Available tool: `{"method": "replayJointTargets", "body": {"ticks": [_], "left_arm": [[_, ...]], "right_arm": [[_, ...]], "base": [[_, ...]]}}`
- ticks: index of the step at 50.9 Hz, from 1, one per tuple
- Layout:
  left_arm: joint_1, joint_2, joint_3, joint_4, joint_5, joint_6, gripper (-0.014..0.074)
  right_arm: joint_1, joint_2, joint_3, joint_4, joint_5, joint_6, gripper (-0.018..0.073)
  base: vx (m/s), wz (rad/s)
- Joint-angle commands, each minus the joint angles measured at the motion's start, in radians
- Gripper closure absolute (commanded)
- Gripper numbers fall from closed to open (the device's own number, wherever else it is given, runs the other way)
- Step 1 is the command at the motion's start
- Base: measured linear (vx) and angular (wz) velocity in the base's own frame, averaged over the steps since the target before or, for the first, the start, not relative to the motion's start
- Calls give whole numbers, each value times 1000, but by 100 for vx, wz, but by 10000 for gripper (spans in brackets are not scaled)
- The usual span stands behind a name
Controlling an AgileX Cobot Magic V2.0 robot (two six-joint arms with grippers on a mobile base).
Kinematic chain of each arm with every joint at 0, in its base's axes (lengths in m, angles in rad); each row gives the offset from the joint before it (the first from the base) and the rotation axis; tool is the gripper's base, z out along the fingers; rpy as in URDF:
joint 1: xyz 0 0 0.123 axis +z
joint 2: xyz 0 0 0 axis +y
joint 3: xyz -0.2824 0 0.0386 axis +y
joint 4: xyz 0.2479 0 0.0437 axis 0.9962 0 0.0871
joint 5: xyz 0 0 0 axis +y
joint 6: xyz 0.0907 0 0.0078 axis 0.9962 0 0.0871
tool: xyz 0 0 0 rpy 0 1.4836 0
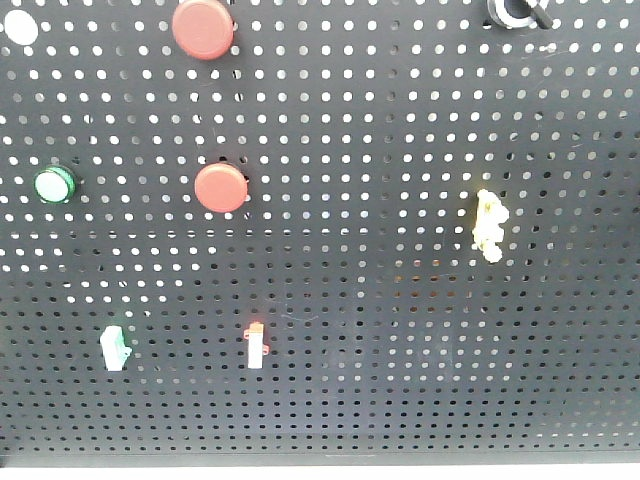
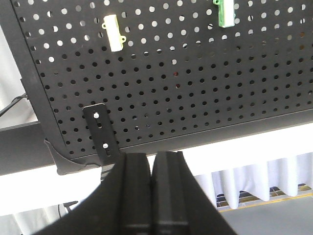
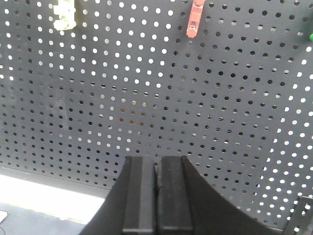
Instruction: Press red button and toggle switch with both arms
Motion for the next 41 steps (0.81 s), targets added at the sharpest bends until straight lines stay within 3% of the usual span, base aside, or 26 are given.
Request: {"method": "replayJointTargets", "body": {"ticks": [1, 6, 11, 22, 26, 29, 32, 41], "left_arm": [[-1, -17, 35, -3, -78, -8, 595], [-1, -17, 35, -3, -78, -8, 595], [-1, -17, 35, -3, -78, -8, 595], [-1, -17, 35, -3, -78, -8, 595], [-1, -17, 35, -3, -78, -8, 595], [-1, -17, 35, -3, -78, -8, 595], [-1, -17, 35, -3, -78, -8, 595], [-1, -16, 35, -3, -78, -8, 595]], "right_arm": [[-5, 17, -21, 3, -73, -3, 562], [-12, 14, 27, 187, -101, -8, 562], [-76, 14, 142, 278, -192, -16, 562], [-419, -3, 428, 427, -482, -34, 562], [-509, -45, 516, 478, -544, -71, 562], [-544, -91, 565, 495, -568, -102, 562], [-562, -124, 560, 502, -495, -159, 562], [-564, -119, 561, 520, -513, -371, 562]], "base": [[0, 0], [0, 0], [0, 0], [0, 0], [0, 0], [0, 0], [0, 0], [0, 0]]}}
